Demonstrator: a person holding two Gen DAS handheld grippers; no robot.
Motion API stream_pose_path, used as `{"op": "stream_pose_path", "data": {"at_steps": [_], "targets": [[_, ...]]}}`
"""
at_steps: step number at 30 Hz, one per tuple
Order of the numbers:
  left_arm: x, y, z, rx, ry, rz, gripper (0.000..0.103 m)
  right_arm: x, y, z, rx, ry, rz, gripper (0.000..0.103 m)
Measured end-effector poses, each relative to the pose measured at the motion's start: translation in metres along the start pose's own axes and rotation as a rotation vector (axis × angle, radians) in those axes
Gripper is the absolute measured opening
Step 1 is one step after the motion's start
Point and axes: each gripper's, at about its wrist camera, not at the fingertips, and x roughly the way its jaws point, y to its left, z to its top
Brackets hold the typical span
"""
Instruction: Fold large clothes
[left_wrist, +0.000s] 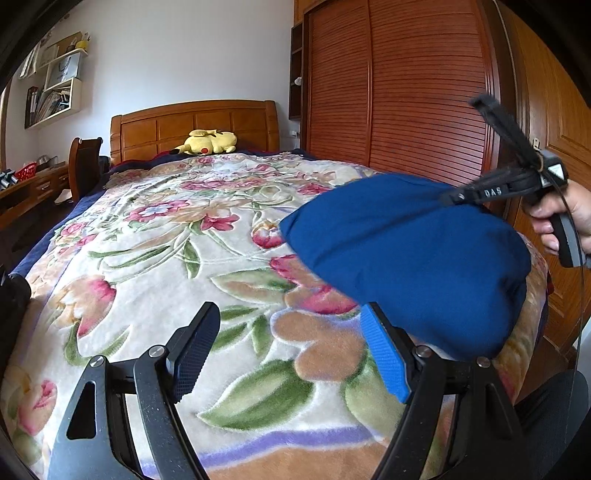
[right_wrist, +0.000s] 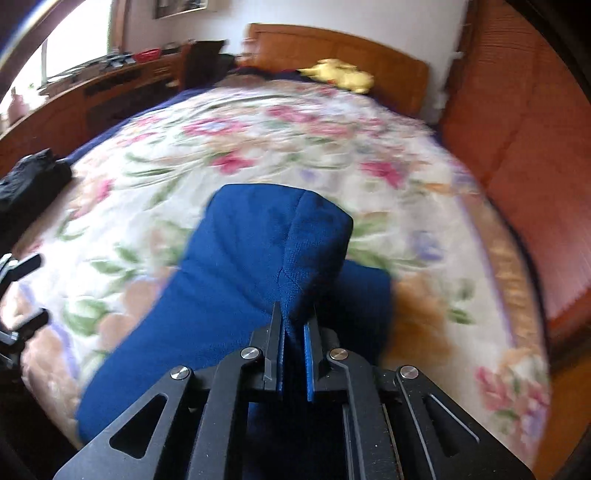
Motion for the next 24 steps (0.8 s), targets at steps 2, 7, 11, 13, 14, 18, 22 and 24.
{"op": "stream_pose_path", "data": {"at_steps": [2,7,11,13,14,18,22,24], "targets": [[0.000,0.000,0.000,0.001,-0.002,-0.002,0.079,0.019,-0.011,-0.015,0.025,0.068,-0.036,0.007],[-0.002,-0.001,-0.002,0.004,0.000,-0.008,0.079,0.032,-0.009,-0.034,0.079,0.053,-0.017,0.013],[-0.002,-0.003,-0.003,0.014,0.006,-0.004,0.079,0.007,-0.009,-0.051,0.135,-0.013,-0.054,0.051],[-0.002,-0.004,-0.003,0.011,0.001,-0.005,0.079,-0.014,-0.013,-0.071,0.164,-0.068,-0.060,0.059],[-0.003,-0.004,-0.003,0.008,0.000,-0.006,0.079,-0.023,-0.011,-0.082,0.181,-0.087,-0.066,0.060],[-0.002,-0.005,0.000,0.010,0.005,-0.013,0.079,-0.057,-0.017,-0.133,0.243,-0.133,-0.097,0.060],[0.007,-0.008,0.012,0.042,0.018,0.023,0.079,-0.055,-0.023,-0.160,0.299,-0.117,-0.060,0.060],[0.014,-0.009,0.018,0.040,0.027,0.022,0.079,-0.049,-0.022,-0.164,0.316,-0.116,-0.038,0.060]]}}
